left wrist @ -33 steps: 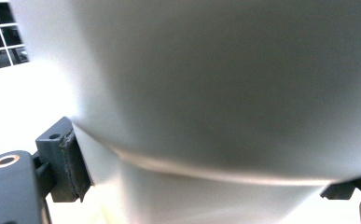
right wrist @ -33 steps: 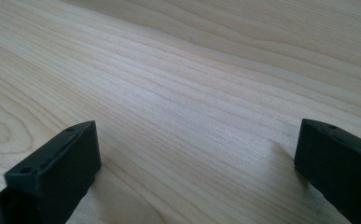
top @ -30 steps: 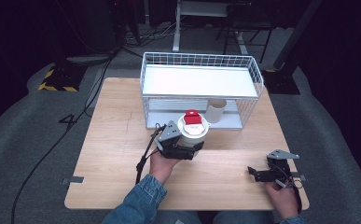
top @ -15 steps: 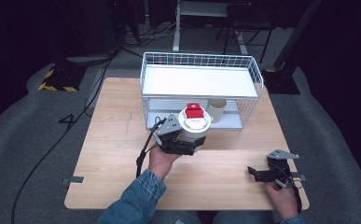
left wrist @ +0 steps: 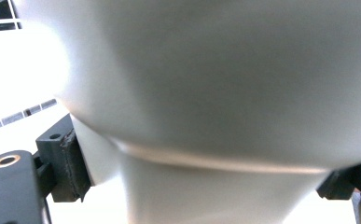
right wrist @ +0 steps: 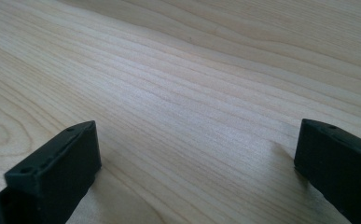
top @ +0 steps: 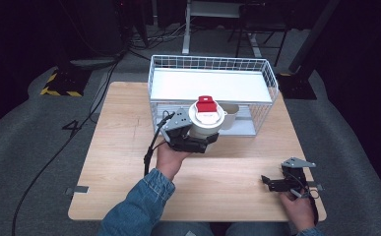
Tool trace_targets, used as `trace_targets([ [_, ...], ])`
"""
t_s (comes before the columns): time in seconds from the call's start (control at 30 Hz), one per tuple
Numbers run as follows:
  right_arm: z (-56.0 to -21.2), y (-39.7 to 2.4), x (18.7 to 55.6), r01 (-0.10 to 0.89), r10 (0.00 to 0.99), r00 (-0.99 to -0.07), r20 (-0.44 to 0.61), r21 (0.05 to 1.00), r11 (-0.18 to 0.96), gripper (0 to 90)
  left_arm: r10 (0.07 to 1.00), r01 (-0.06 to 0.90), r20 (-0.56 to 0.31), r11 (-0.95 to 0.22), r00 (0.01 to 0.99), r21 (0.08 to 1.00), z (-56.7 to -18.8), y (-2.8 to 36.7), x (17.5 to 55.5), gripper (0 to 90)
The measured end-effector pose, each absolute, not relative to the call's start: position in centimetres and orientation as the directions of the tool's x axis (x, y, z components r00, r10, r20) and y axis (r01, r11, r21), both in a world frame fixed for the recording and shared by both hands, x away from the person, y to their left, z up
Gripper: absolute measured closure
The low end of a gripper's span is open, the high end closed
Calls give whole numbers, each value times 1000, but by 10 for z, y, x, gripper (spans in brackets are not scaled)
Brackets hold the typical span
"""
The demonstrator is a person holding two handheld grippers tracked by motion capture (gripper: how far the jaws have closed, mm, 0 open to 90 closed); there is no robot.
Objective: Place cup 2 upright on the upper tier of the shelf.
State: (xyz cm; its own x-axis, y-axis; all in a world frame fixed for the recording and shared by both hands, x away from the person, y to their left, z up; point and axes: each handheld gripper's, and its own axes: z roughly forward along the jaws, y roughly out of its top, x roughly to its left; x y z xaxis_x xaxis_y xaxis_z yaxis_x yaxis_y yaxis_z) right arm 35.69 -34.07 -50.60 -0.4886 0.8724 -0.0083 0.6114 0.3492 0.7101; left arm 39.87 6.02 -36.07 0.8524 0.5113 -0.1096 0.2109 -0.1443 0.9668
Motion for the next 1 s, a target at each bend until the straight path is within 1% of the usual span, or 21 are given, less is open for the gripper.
trace_targets([
  [0.37,-506,-341,357,612,873,-488,-8,710,348,5,508,202,-107,-136,854,970,-338,60,410,128],
  [1.0,-506,-340,357,613,874,-486,-7,710,347,5,525,154,-62,-134,849,979,-300,52,440,129],
])
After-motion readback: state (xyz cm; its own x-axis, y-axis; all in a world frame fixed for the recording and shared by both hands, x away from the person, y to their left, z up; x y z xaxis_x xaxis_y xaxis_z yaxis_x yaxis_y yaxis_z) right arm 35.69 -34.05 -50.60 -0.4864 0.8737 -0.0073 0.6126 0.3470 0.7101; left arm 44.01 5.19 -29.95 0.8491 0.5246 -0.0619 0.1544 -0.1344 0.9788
